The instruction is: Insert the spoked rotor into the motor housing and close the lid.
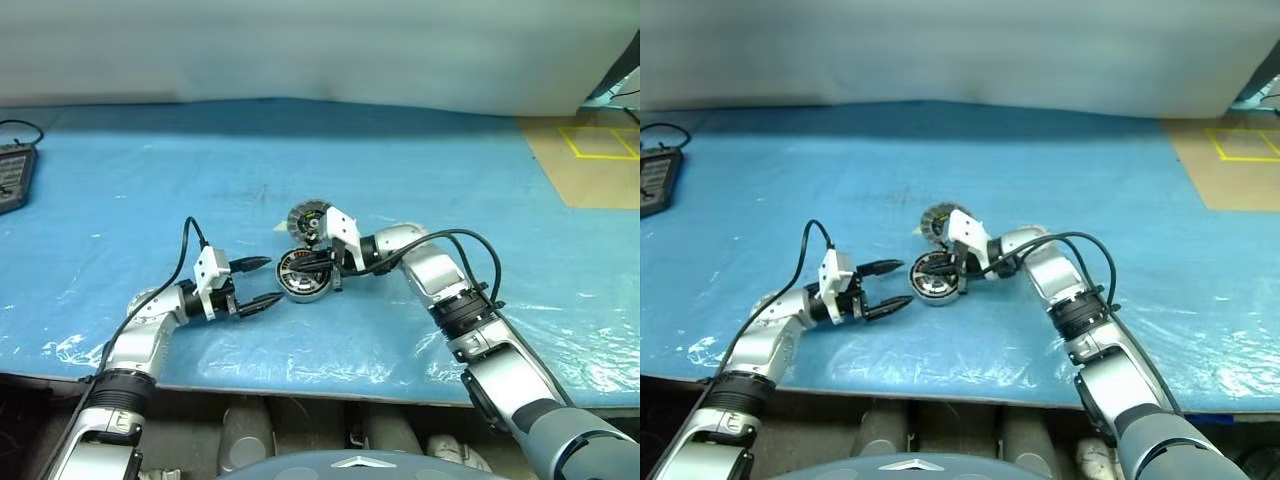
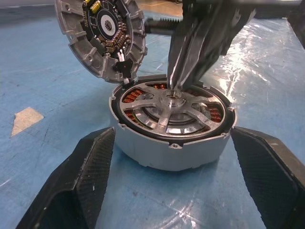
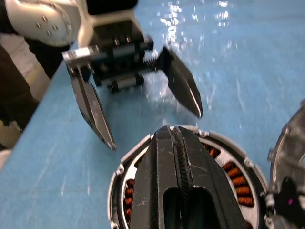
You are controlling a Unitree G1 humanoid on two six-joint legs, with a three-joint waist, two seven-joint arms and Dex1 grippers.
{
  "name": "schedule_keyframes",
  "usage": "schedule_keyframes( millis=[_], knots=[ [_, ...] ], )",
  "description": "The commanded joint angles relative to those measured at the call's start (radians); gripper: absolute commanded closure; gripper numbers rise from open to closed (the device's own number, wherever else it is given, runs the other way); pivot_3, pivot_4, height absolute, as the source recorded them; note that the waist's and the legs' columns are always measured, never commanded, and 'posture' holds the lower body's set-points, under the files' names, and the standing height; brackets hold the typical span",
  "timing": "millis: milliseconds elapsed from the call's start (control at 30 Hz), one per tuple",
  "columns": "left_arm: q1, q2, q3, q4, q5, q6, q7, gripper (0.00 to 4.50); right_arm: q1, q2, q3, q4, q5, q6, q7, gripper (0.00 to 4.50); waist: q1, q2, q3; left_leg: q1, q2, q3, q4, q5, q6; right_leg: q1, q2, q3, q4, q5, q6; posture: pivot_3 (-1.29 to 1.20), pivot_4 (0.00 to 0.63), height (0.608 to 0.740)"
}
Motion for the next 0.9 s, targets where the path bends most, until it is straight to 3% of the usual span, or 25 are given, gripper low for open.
schedule_keyframes(
  millis=[33, 467, 900],
  knots=[
    [-0.004, 0.005, 0.014, -0.007, -0.004, -0.017, -0.006, 0.43, 0.014, -0.017, -0.03, -0.115, 0.059, 0.051, 0.005, 4.49, 0.001, 0.0, 0.0, 0.0, 0.0, 0.0, 0.0, 0.0, 0.0, 0.0, 0.0, 0.0, 0.0, 0.0, 0.0, 0.0, 0.15, 0.74],
    [0.002, 0.01, 0.018, -0.007, -0.005, -0.016, -0.008, 0.43, 0.072, -0.131, -0.141, -0.185, 0.129, 0.11, -0.05, 4.49, 0.002, 0.0, 0.0, -0.001, -0.001, 0.0, -0.001, 0.001, -0.001, 0.0, 0.0, 0.0, -0.002, 0.0, 0.0, 0.0, 0.15, 0.74],
    [-0.006, 0.007, 0.018, 0.002, -0.003, -0.023, -0.007, 0.43, -0.016, -0.19, -0.186, 0.116, 0.007, -0.05, -0.168, 4.49, 0.001, 0.0, 0.0, -0.001, -0.002, 0.0, -0.001, 0.001, -0.001, 0.0, 0.0, 0.0, -0.002, 0.0, 0.0, 0.0, 0.15, 0.74]
  ],
)
